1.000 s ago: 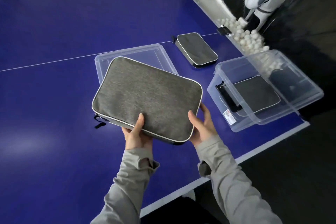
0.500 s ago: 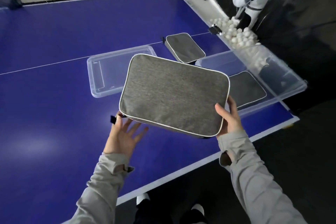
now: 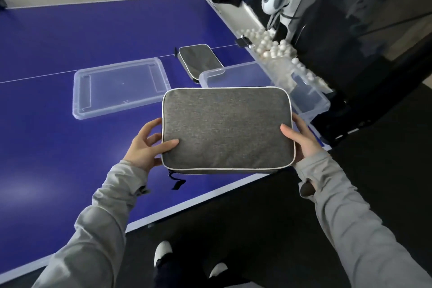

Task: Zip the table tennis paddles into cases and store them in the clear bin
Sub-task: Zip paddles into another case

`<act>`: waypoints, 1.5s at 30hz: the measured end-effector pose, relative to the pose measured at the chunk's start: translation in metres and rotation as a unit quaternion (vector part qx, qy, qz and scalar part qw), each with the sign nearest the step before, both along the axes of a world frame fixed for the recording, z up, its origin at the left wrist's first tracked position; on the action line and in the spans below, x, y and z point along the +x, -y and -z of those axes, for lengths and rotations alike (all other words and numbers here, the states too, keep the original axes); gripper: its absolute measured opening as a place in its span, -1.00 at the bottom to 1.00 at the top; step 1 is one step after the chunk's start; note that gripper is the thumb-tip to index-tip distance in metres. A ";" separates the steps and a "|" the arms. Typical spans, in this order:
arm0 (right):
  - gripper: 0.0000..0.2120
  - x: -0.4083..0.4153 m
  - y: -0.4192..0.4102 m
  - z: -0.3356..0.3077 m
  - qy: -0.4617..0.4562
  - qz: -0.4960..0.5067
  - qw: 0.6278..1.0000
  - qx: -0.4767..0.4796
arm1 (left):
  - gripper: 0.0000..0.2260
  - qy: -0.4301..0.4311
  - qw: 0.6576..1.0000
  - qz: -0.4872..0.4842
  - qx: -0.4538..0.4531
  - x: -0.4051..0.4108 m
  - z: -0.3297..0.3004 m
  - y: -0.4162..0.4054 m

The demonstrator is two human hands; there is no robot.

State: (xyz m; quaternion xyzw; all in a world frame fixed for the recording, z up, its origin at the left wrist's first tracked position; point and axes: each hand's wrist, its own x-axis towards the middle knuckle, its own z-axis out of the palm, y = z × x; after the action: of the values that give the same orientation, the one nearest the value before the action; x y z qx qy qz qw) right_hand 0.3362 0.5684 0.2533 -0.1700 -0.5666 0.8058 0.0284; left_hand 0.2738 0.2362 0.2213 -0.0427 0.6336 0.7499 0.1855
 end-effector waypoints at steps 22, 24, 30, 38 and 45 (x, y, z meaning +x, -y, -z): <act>-0.68 -0.182 -0.176 -0.009 0.063 0.025 0.978 0.196 | -0.48 0.048 0.996 -0.067 0.022 -0.136 0.001 -0.189; -0.62 -0.196 -0.188 -0.005 0.077 0.021 0.967 0.242 | -0.45 0.066 0.996 -0.058 0.015 -0.144 0.005 -0.206; -0.36 -0.225 -0.201 0.025 0.156 -0.089 0.914 0.365 | -0.35 0.121 0.986 -0.110 -0.025 -0.151 0.035 -0.243; -0.20 -0.250 -0.198 0.085 0.200 -0.229 0.869 0.390 | -0.19 0.152 0.961 -0.183 -0.138 -0.148 0.086 -0.256; -0.12 -0.259 -0.204 0.119 0.204 -0.261 0.865 0.377 | -0.25 0.185 0.947 -0.192 -0.178 -0.158 0.113 -0.267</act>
State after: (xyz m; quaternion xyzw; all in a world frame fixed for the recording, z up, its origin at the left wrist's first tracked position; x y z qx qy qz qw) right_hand 0.0773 0.7727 0.1344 -0.1533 -0.8438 0.4563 -0.2372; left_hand 0.1161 0.5034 0.1084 -0.3341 0.6907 0.6255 0.1417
